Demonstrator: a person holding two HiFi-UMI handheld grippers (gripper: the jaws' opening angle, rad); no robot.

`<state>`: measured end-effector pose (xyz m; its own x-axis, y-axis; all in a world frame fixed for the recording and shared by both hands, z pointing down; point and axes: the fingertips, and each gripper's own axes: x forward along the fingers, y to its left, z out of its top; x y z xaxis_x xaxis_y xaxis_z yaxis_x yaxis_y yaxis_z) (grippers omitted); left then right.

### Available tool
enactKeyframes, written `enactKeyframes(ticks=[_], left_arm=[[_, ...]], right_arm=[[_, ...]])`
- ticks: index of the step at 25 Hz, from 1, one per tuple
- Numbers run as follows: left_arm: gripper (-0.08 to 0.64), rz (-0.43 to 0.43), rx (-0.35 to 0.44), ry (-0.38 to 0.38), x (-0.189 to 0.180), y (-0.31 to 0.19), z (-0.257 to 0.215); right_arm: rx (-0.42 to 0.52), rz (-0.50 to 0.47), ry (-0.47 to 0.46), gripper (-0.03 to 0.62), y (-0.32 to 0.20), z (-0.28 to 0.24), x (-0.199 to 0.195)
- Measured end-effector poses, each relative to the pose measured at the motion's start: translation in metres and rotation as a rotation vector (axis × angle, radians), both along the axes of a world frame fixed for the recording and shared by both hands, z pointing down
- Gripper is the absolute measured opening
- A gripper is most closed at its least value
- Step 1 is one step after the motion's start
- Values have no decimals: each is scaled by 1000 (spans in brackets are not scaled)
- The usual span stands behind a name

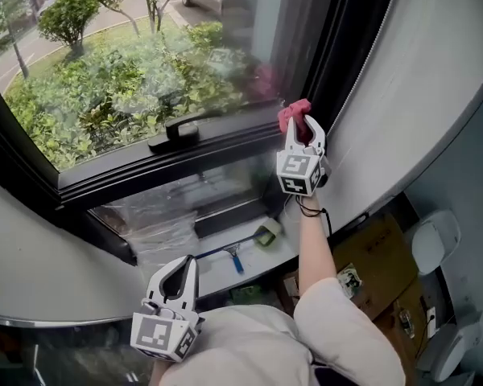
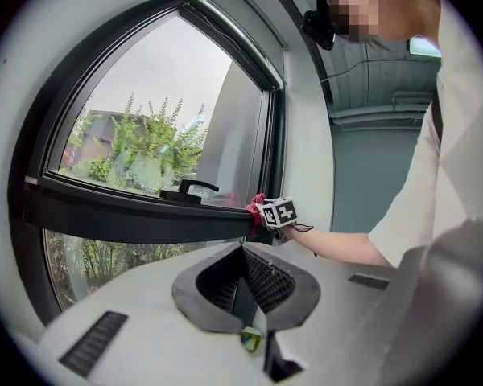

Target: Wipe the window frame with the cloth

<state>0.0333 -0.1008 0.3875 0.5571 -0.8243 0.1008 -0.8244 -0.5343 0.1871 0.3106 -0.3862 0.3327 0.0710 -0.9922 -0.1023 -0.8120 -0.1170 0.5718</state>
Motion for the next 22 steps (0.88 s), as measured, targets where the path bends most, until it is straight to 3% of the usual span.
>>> enactKeyframes(ticks=[2, 7, 9, 12, 16, 22], left_arm=[[8, -2, 3, 0, 3, 5, 1], [8, -20, -16, 5, 4, 16, 7], [8, -29, -18, 2, 2, 18, 8], [8, -31, -16, -4, 1, 18, 8], [8, -27, -15, -4, 2, 19, 8], [8, -51, -29, -3, -7, 17, 10]], right_arm=[[0, -39, -28, 89, 3, -7, -4], [171, -154, -132, 89, 48, -53, -23], [163, -207, -187, 89, 58, -59, -32], [76, -274, -275, 89, 48, -52, -42], [-27, -233, -321, 89, 9, -24, -45], [-71, -124, -210, 89, -21, -7, -47]])
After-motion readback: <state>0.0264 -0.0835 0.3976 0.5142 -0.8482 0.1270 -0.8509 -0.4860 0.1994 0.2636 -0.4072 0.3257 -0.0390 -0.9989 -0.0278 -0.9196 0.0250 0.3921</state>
